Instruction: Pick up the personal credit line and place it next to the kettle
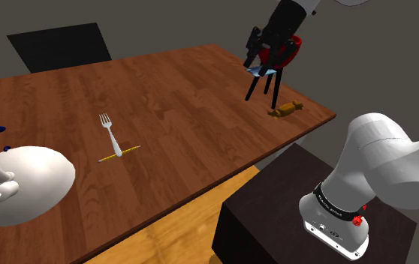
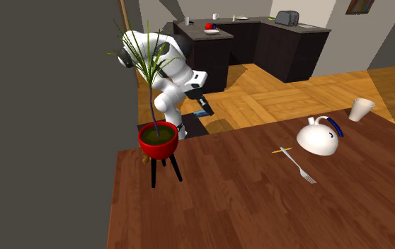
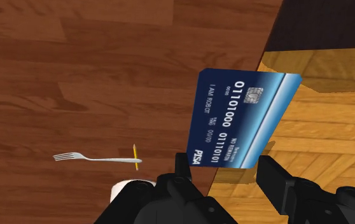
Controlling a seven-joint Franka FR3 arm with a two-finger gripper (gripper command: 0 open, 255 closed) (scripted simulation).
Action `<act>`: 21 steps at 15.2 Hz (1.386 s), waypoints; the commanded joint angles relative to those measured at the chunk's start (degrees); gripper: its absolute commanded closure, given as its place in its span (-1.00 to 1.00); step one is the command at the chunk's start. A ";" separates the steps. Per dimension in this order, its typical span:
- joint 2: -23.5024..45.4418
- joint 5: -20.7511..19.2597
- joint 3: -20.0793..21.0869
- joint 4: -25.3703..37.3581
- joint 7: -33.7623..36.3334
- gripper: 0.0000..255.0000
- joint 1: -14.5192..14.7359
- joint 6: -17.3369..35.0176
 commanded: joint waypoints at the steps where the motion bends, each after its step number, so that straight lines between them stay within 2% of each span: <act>1: 1.02 1.40 1.98 -0.29 1.84 1.00 1.23 1.97; 11: 11.00 8.48 10.76 1.88 9.99 1.00 8.84 13.23; 21: 25.83 13.70 17.16 11.41 16.80 1.00 15.44 21.41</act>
